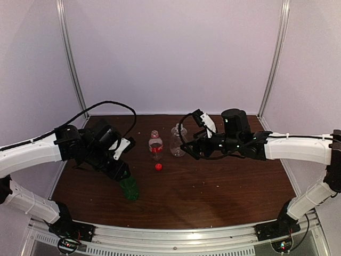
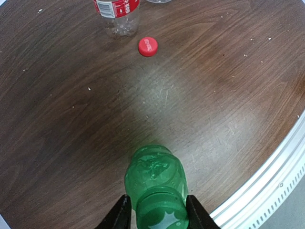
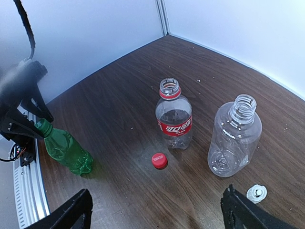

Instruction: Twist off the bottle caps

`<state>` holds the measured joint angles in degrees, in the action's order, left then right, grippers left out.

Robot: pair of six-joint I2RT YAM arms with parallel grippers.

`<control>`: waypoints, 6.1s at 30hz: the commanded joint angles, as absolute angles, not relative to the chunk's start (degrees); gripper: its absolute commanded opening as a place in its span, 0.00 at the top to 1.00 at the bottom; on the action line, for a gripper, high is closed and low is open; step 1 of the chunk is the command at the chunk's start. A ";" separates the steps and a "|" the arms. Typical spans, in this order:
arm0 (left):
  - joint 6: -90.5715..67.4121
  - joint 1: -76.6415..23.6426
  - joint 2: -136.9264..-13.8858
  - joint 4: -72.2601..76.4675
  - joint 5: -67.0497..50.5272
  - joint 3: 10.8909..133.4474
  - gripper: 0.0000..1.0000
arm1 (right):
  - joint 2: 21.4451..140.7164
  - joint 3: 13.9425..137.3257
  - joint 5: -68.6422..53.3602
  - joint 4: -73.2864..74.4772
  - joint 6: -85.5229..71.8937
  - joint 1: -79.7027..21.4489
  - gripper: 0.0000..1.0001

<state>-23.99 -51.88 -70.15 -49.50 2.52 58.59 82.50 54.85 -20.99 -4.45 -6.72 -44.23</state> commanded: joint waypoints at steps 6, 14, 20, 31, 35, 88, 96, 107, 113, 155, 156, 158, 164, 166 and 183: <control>-21.53 -52.21 -70.38 -46.62 -0.86 59.93 0.76 | 80.62 53.88 -20.03 -5.14 -6.81 -43.94 0.06; -13.51 -52.20 -72.12 -43.48 -8.45 67.44 0.83 | 77.53 52.27 -28.34 -7.18 -5.23 -43.95 0.06; -10.29 -52.04 -77.55 -39.20 -15.44 76.16 0.86 | 76.16 52.01 -42.24 -6.92 -3.46 -44.05 0.04; -9.54 -51.50 -86.69 -34.58 -26.10 89.24 0.87 | 75.09 53.41 -43.44 -3.03 -0.74 -45.89 0.03; -9.73 -51.50 -87.86 -33.88 -28.01 90.79 0.87 | 75.83 54.56 -41.08 -1.59 1.75 -46.61 0.05; -22.57 -44.60 -77.86 12.08 -48.77 66.40 0.22 | 81.67 52.80 -54.44 -22.09 -10.06 -48.00 0.56; -24.26 -45.06 -81.21 15.15 -52.12 67.74 0.43 | 82.75 53.08 -55.49 -24.58 -11.77 -48.02 0.57; -24.59 -46.30 -82.82 15.65 -51.60 68.01 0.64 | 83.07 53.18 -55.96 -25.76 -12.46 -48.04 0.58; -24.70 -46.48 -83.15 14.03 -49.85 68.63 0.86 | 82.43 53.12 -52.83 -24.71 -12.20 -47.99 0.60; -14.83 -47.07 -76.23 -0.30 -40.32 71.14 0.22 | 76.83 54.32 -43.30 -10.45 0.77 -48.86 0.59; -14.04 -46.94 -76.13 0.52 -42.78 71.11 0.22 | 77.03 54.62 -45.71 -10.48 0.71 -48.87 0.59; -12.79 -46.86 -76.11 2.03 -46.72 71.04 0.21 | 77.72 55.42 -50.16 -10.44 0.36 -48.87 0.58; -12.99 -46.92 -78.01 6.42 -54.14 70.58 0.22 | 80.22 56.98 -60.27 -13.76 -3.59 -48.86 0.58; -13.52 -46.93 -78.83 7.87 -56.09 70.50 0.24 | 80.93 57.19 -62.17 -15.17 -4.86 -48.87 0.58; -16.53 -48.43 -81.93 13.49 -60.47 68.72 0.59 | 83.32 57.04 -66.35 -23.73 -11.28 -48.87 0.59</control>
